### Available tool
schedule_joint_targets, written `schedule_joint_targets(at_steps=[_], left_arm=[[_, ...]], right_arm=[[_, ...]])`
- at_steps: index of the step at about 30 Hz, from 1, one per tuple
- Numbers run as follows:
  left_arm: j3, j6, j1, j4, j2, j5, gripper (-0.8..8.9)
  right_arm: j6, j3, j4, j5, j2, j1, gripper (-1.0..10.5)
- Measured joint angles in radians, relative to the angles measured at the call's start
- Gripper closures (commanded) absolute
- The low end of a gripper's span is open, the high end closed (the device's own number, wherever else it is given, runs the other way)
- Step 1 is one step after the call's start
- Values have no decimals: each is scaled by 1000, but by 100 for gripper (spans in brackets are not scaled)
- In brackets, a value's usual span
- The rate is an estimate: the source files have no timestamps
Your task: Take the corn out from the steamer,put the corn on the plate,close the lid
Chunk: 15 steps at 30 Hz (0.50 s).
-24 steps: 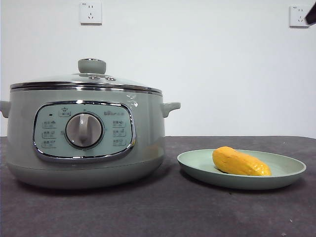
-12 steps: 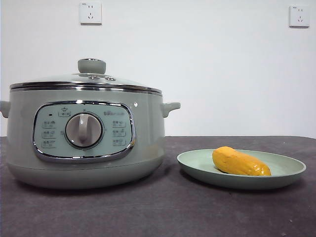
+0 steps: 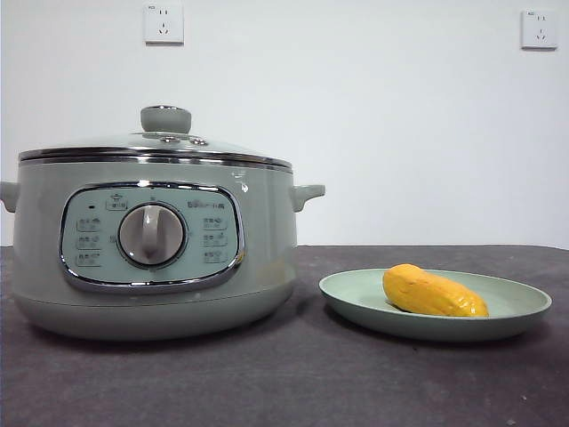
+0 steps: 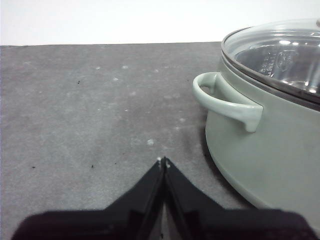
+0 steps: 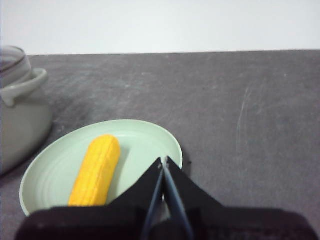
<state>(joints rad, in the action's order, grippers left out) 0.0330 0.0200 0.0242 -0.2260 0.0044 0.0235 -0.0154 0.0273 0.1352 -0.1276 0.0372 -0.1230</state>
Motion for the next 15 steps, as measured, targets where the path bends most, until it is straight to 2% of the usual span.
schedule_joint_targets(at_steps=[15], left_arm=[[0,0,0,0,0,0,817]], right_arm=[[-34,-10,29,1,-33,1,946]])
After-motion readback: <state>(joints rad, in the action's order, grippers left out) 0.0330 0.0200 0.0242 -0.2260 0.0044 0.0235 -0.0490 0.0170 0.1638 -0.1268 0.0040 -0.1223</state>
